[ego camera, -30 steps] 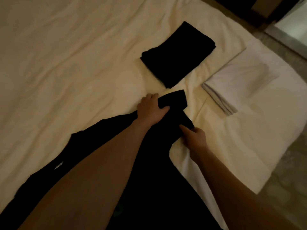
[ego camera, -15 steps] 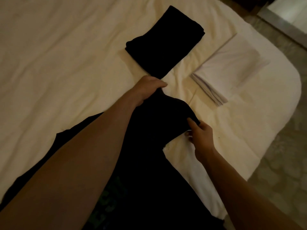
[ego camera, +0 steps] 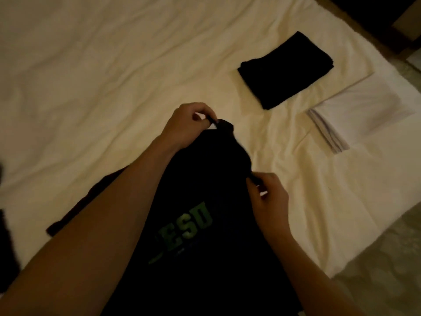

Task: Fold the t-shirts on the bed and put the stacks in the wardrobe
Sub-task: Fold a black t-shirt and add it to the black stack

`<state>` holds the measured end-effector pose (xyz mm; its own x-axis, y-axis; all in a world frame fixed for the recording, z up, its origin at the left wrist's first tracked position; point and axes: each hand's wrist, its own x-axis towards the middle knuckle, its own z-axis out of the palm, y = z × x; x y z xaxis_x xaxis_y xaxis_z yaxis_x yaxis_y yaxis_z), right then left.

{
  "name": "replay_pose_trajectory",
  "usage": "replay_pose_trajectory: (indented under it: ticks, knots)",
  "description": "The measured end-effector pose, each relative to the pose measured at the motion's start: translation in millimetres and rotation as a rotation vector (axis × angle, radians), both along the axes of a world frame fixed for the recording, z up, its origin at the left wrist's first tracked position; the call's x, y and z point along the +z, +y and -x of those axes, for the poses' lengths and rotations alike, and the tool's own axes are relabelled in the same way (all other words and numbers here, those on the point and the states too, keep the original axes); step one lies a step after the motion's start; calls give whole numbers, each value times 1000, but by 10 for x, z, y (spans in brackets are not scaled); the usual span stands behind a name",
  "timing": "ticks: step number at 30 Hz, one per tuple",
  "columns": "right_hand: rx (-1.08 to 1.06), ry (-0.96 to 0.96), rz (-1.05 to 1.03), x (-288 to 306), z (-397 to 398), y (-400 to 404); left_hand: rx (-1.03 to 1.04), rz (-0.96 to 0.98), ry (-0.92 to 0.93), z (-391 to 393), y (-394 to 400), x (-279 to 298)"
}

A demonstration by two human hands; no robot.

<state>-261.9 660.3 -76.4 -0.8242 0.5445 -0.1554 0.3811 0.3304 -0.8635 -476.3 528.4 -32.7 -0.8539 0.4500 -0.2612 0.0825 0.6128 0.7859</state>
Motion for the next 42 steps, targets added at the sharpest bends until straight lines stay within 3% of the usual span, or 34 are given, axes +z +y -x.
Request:
replay_pose_trajectory:
  ticks: [3, 5, 8, 11, 13, 17, 25, 30, 35, 38, 40, 42]
  knots:
    - [286, -48, -195, -213, -222, -362, 94, 61, 65, -428, -649, -179]
    - [498, -183, -315, -389, -333, -536, 126, 131, 5, -799, -1054, -383]
    - [679, -338, -550, -534, -379, -644, 404, 204, 26, -1431, -1484, -652]
    - [697, -245, -706, -544, -219, -694, 752, 316, 98, -1954, -1663, -791]
    - [774, -180, -728, -557, -17, -775, 846, 387, 14, -2192, -1701, -914]
    - [1051, -344, -720, -615, 303, -1055, 777, 538, -92, -2405, -1677, -1137]
    - [1047, -367, -744, -763, 503, -1098, 589, 652, -20, -2313, -1732, -1197]
    - [896, -338, -474, -654, 548, -1174, 367, 535, 62, -2513, -1766, -1246]
    - [1099, -449, -581, -647, 454, -1189, 250, 443, 94, -2578, -1760, -1305]
    - [1086, -472, -444, -602, 467, -1166, 198, 436, 73, -2559, -1780, -1224]
    - [1004, -409, -270, -531, 556, -1150, 232, 456, 106, -2466, -1857, -1125]
    - [822, -239, -229, -461, 770, -1086, 470, 476, 254, -2213, -2039, -1032]
